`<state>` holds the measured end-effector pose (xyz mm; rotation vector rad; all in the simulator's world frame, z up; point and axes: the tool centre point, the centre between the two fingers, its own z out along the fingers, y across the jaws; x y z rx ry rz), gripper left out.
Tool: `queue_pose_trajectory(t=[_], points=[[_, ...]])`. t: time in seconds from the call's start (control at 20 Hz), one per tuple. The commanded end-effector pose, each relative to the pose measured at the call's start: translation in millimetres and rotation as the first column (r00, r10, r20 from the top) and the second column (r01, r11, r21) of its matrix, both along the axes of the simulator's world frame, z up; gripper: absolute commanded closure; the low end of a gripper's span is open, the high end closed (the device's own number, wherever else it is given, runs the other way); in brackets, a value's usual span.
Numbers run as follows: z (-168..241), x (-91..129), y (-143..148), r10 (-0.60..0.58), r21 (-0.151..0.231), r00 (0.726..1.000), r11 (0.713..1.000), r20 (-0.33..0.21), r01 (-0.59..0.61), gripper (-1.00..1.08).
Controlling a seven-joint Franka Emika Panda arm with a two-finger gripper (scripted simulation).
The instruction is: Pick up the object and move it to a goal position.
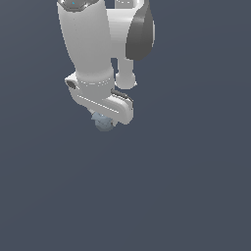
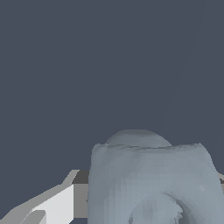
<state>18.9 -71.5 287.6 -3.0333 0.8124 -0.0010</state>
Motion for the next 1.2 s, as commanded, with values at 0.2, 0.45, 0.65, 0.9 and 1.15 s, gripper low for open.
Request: queue_pose_trajectory(t=[0.2, 0.45, 0.65, 0.9, 1.15], points=[[60.0, 6.9, -37.6, 0.001, 0.0, 1.0, 1.0, -0.001, -0.001, 1.08], [90.2, 11.8, -56.6, 0.001, -0.001, 1.0, 1.0, -0.001, -0.001, 1.08], [105.4, 14.6, -66.4, 0.001, -0.001, 1.0, 1.0, -0.001, -0.001, 1.08], [116.0, 17.0, -72.9, 0.001, -0.001, 1.0, 1.0, -0.001, -0.001, 1.08], [119.3, 17.8, -75.0, 0.001, -0.001, 1.0, 1.0, -0.001, -0.001, 1.08]])
